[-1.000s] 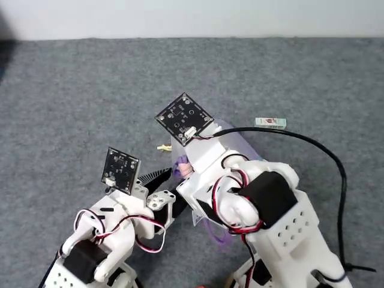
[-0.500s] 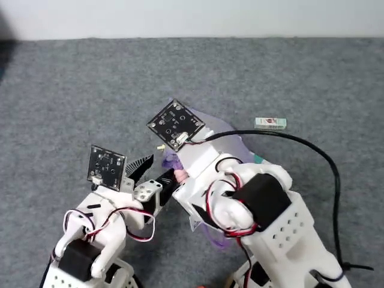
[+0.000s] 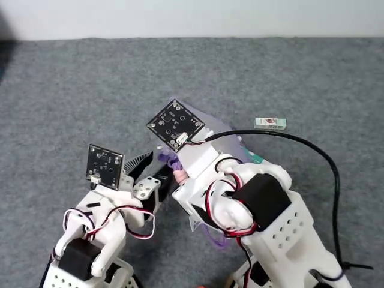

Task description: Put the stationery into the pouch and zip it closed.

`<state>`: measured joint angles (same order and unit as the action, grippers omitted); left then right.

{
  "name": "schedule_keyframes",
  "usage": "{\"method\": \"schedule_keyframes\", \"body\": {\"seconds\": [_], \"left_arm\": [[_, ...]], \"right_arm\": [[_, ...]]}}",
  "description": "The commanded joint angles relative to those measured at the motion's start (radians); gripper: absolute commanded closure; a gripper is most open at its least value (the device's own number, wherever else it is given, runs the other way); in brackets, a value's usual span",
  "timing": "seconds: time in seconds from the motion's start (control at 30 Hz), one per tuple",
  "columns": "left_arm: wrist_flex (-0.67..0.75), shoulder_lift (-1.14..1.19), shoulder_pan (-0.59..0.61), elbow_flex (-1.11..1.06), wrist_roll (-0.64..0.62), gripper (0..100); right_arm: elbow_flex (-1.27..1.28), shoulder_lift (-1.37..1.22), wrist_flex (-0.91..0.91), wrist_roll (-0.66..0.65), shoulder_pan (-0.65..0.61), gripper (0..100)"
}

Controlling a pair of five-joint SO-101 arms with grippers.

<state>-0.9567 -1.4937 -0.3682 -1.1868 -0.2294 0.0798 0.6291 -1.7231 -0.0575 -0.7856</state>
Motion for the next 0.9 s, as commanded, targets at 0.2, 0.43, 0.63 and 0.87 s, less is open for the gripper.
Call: {"method": "schedule_keyframes", "body": {"seconds": [0.2, 0.43, 0.63, 0.87], "left_arm": [[0.186, 0.009, 0.009, -0.065, 0.035, 98], [0.184, 0.009, 0.003, -0.076, 0.040, 98], [0.183, 0.011, -0.087, -0.136, 0.040, 98], [0.183, 0.011, 0.015, -0.166, 0.040, 99]], "right_arm": [[-0.003, 0.010, 0.004, -0.008, -0.008, 98.9], [-0.003, 0.010, -0.012, -0.008, -0.010, 98.9], [-0.003, 0.012, -0.025, -0.008, -0.010, 98.9], [-0.003, 0.065, -0.065, -0.015, 0.051, 98.9]]}}
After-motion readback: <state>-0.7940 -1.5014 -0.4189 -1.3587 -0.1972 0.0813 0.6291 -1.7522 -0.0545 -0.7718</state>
